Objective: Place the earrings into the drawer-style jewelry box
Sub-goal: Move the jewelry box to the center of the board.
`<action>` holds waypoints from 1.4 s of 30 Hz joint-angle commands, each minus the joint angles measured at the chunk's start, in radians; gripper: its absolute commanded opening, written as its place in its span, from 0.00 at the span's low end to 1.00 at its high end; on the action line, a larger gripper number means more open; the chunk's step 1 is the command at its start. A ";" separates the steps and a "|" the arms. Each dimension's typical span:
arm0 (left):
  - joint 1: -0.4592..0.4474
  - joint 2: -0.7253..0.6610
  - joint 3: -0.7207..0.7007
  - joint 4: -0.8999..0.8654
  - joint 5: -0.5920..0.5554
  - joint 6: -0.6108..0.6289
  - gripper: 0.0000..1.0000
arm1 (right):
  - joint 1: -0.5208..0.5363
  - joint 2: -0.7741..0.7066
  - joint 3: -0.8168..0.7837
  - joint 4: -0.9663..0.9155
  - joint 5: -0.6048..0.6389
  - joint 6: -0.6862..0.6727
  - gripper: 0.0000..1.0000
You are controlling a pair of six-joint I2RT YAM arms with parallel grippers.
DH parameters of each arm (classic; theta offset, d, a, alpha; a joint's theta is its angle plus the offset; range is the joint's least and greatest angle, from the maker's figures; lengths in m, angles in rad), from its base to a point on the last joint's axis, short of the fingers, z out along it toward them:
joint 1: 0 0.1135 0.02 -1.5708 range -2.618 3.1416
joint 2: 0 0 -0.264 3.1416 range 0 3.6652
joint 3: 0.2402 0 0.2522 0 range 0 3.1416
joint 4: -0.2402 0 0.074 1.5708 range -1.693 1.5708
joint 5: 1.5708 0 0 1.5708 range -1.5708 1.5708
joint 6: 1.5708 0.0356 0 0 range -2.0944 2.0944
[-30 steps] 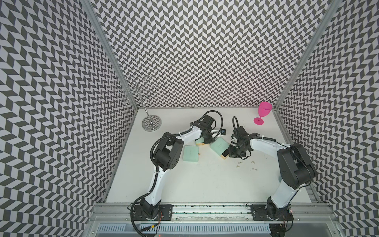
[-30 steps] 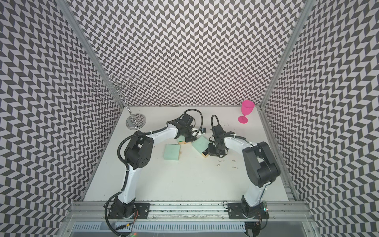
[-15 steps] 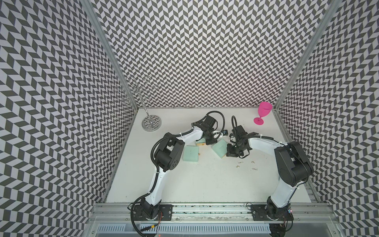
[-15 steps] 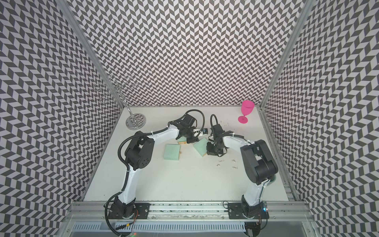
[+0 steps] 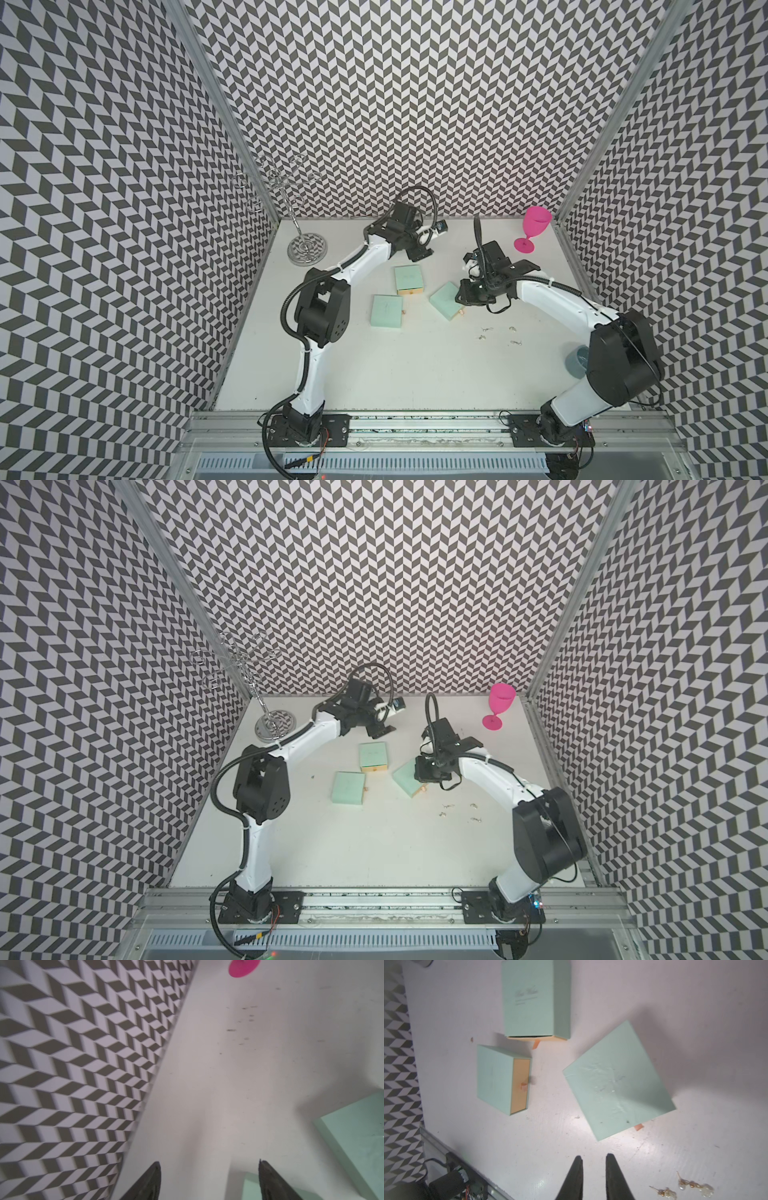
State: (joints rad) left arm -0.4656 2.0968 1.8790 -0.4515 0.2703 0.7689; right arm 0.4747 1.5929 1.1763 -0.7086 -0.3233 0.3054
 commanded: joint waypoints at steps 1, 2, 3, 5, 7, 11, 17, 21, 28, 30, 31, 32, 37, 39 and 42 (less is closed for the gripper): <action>0.086 -0.112 0.001 -0.011 0.078 -0.077 0.78 | 0.080 0.034 0.033 -0.045 -0.036 -0.020 0.22; 0.111 -0.136 -0.025 -0.018 0.098 -0.096 0.78 | 0.093 0.055 0.040 -0.046 -0.040 -0.016 0.22; 0.133 -0.159 -0.057 -0.020 0.113 -0.107 0.78 | 0.101 0.072 0.044 -0.041 -0.041 -0.013 0.22; 0.168 -0.221 -0.149 -0.006 0.126 -0.112 0.79 | 0.116 0.114 0.061 -0.026 -0.061 -0.014 0.22; 0.186 -0.275 -0.237 0.016 0.121 -0.111 0.78 | 0.120 0.156 0.081 -0.013 -0.060 -0.014 0.22; 0.200 -0.345 -0.341 0.027 0.130 -0.126 0.78 | 0.121 0.263 0.142 -0.026 -0.054 -0.043 0.22; 0.197 -0.378 -0.373 0.024 0.147 -0.170 0.78 | 0.107 0.397 0.251 -0.092 0.055 -0.075 0.22; 0.191 -0.377 -0.366 0.004 0.145 -0.157 0.78 | 0.072 0.452 0.299 -0.122 0.101 -0.093 0.21; 0.191 -0.348 -0.327 -0.043 0.142 -0.125 0.78 | -0.005 0.502 0.373 -0.133 0.131 -0.147 0.21; 0.192 -0.336 -0.318 -0.048 0.142 -0.122 0.78 | -0.019 0.524 0.406 -0.143 0.138 -0.170 0.21; 0.190 -0.329 -0.311 -0.053 0.145 -0.120 0.78 | -0.026 0.538 0.426 -0.148 0.146 -0.179 0.21; 0.190 -0.320 -0.302 -0.057 0.148 -0.123 0.78 | -0.032 0.551 0.443 -0.154 0.155 -0.187 0.21; 0.182 -0.262 -0.245 -0.091 0.154 -0.121 0.78 | -0.079 0.600 0.520 -0.171 0.151 -0.213 0.21; 0.170 -0.226 -0.227 -0.101 0.139 -0.100 0.78 | -0.098 0.602 0.535 -0.162 0.138 -0.207 0.21; 0.150 -0.150 -0.188 -0.112 0.106 -0.069 0.77 | -0.104 0.591 0.573 -0.164 0.127 -0.203 0.21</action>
State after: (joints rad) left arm -0.2924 1.8832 1.6516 -0.5159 0.3912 0.6563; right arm 0.3813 2.1860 1.7054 -0.8684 -0.1902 0.1192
